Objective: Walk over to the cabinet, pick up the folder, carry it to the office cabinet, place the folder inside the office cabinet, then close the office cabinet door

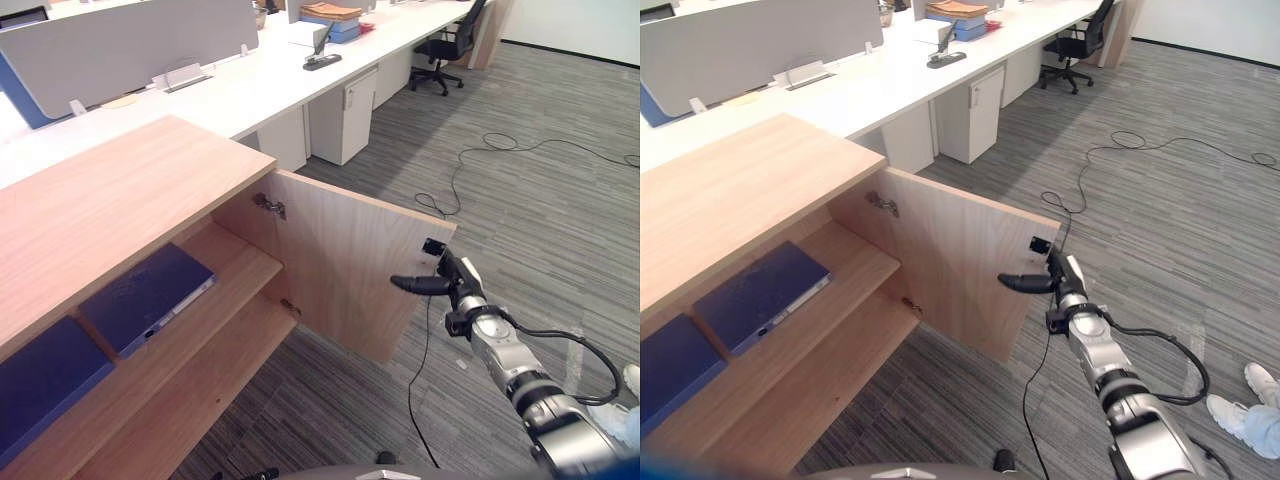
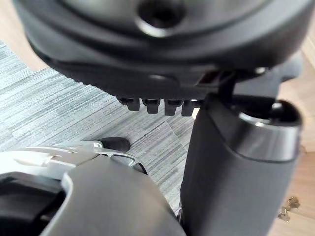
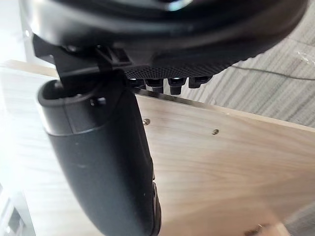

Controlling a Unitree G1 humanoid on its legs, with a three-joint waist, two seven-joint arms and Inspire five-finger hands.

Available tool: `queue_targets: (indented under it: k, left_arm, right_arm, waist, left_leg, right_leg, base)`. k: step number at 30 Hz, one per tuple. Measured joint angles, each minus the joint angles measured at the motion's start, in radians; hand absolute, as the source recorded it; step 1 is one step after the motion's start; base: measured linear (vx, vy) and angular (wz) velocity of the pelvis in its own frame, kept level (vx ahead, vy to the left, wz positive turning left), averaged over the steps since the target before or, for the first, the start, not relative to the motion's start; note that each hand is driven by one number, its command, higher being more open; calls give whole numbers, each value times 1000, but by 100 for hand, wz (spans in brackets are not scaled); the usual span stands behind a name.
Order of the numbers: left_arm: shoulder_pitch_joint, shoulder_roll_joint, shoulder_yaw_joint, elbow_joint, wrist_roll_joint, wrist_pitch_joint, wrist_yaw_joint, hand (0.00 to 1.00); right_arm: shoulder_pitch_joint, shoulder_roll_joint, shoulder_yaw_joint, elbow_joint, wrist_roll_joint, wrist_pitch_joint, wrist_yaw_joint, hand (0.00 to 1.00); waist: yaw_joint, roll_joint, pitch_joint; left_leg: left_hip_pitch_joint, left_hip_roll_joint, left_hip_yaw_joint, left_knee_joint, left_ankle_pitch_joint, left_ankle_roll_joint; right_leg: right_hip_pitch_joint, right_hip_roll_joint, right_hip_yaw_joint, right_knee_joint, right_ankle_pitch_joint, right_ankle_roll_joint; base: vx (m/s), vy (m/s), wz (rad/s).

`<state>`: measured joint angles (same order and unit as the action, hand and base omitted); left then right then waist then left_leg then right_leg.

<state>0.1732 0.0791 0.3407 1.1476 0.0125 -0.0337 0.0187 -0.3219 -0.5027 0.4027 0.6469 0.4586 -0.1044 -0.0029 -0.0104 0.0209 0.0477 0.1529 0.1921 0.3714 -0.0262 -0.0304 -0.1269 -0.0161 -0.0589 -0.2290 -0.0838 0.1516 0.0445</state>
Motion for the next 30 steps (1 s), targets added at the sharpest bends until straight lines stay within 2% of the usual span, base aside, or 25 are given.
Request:
queue_targets:
  k: [1, 2, 3, 6, 10, 13, 18, 22, 26, 28, 29, 30]
  left_arm:
    - [-2, 2, 0, 4, 1, 0, -3, 100]
    - [-5, 7, 10, 14, 22, -1, -11, 100]
    - [-6, 10, 14, 14, 30, -1, -14, 100]
    - [-12, 17, 49, 16, 76, -2, -33, 100]
    - [-40, 15, 113, 36, 120, -1, -55, 100]
    - [-40, 18, 202, 35, 161, -1, -50, 100]
    - [-36, 55, 277, 37, 226, 5, -48, 100]
    - [-36, 61, 347, 56, 237, 24, -54, 100]
    - [-37, 53, 419, 58, 237, 42, -54, 100]
    - [-38, 37, 431, 59, 237, 43, -53, 100]
    - [-39, 20, 430, 59, 259, 41, -52, 100]
    - [-40, 15, 429, 58, 267, 40, -53, 100]
  right_arm:
    - [16, -36, 54, -30, 18, 0, 14, 100]
    - [48, -124, 166, -95, 18, 4, 93, 100]
    - [61, -160, 209, -124, 18, 8, 133, 100]
    - [118, -260, 367, -266, 26, 41, 351, 100]
    - [171, -271, 488, -412, 12, 57, 577, 100]
    - [207, -279, 525, -439, -40, 55, 668, 100]
    - [233, -282, 489, -454, -103, 45, 669, 100]
    - [238, -270, 478, -450, -109, 45, 669, 100]
    - [243, -172, 413, -327, -154, 37, 680, 100]
    - [242, -130, 380, -252, -195, 26, 661, 100]
    - [247, -83, 360, -163, -293, 29, 600, 100]
    - [253, -66, 352, -126, -318, 31, 582, 100]
  waist:
    - [-3, -1, 0]
    - [-12, -5, 0]
    - [-15, -7, 0]
    - [-14, -18, -1]
    - [10, -20, 3]
    - [23, -35, 12]
    - [26, -56, 8]
    - [30, -54, 9]
    - [57, -46, 11]
    - [61, -35, 22]
    - [64, -29, 29]
    - [65, -34, 31]
  left_leg:
    - [2, 2, 4, 1, -1, -2]
    - [4, 7, 6, 3, -4, -5]
    - [4, 11, 6, 4, -4, -6]
    - [2, 28, 5, 8, -3, -8]
    - [-2, 33, -1, 12, -3, -8]
    - [-3, 27, -2, 12, -4, -7]
    - [-2, 25, 6, 19, -14, -1]
    - [-8, 25, 8, 33, -23, 2]
    - [-18, 24, -1, 40, -23, 3]
    - [-16, 17, -30, 51, -29, 15]
    - [-12, -14, -77, 56, -33, 30]
    - [-10, -35, -103, 56, -33, 33]
  right_leg:
    - [0, 2, 4, 0, 0, 0]
    - [0, 8, 8, 0, -2, -2]
    - [0, 10, 8, 0, -4, -3]
    - [1, 27, 6, 0, -13, -9]
    - [0, 32, 4, 3, -16, -13]
    - [-5, 24, 6, 12, -18, -12]
    - [-8, 22, 16, 16, -17, -12]
    - [-10, 20, 20, 17, -17, -12]
    - [-17, 15, 13, 29, -21, -10]
    - [-28, -10, -12, 108, -68, -3]
    - [-75, -73, -41, 289, -168, 13]
    - [-89, -110, -53, 364, -209, 21]
  base:
    - [-22, -6, -15]
    - [-25, -19, -10]
    - [-25, -28, -7]
    - [-22, -54, 0]
    - [-9, -25, 3]
    - [-10, 14, 1]
    - [-28, 17, -5]
    - [-4, 1, -1]
    - [-16, -2, 6]
    - [-45, 28, 51]
    - [-42, 70, 85]
    - [-34, 79, 135]
